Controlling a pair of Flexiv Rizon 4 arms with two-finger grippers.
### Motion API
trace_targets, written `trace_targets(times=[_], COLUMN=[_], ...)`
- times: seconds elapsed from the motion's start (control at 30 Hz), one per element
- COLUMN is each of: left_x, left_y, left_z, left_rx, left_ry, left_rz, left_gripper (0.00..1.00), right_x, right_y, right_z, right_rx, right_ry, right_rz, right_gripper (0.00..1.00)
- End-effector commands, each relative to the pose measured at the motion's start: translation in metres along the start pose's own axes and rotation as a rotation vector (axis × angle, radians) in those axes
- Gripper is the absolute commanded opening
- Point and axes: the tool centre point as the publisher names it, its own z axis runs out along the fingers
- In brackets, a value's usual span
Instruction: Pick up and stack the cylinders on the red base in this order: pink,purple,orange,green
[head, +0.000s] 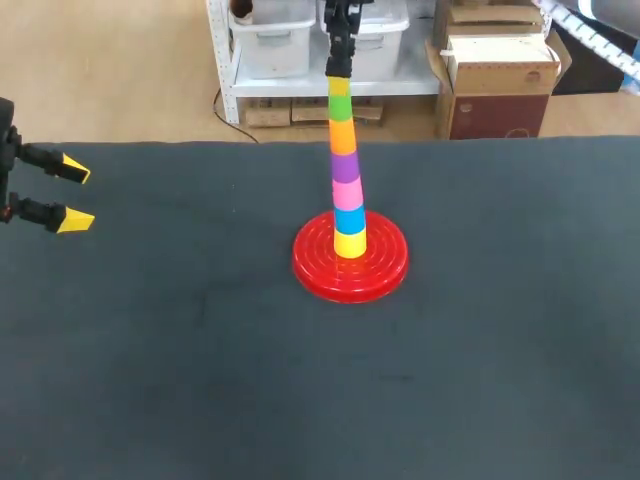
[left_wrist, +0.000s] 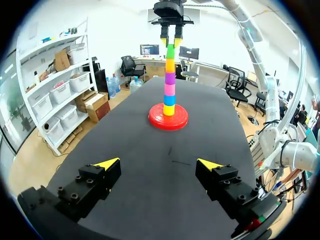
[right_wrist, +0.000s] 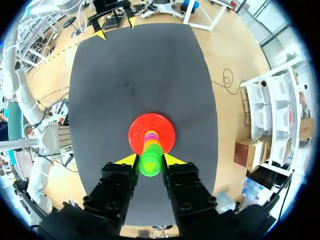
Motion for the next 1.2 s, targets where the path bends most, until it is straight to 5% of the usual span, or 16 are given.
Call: trace_targets(times=[0.03,0.87,0.93,0.97,1.2], left_x=[0.001,0.001,0.001,0.001,0.001], left_y=[0.001,0.001,0.001,0.001,0.001], left_z=[0.000,0.000,0.000,0.000,0.000], left_rx=[0.000,0.000,0.000,0.000,0.000], left_ry=[-0.004,-0.004,-0.004,-0.004,-0.004], left_rz=[0.003,0.003,0.003,0.003,0.003], left_gripper=[1.00,1.00,1.00,1.00,1.00], right_x=[0.001,0.016,0.017,0.017,0.034], right_y=[0.002,0.013,0.015,0.016,0.032], right_z=[-0.003,0.043,0.038,0.035,0.021], right_rx=[0.001,-0.019,0.004,0.016,0.099], right_ry=[0.013,-0.045,-0.050,-0.060,-0.137], right_rz=[-0.005,0.063,0.063,0.056,0.070], right_gripper=[0.00,0.00,0.56,1.00,1.00])
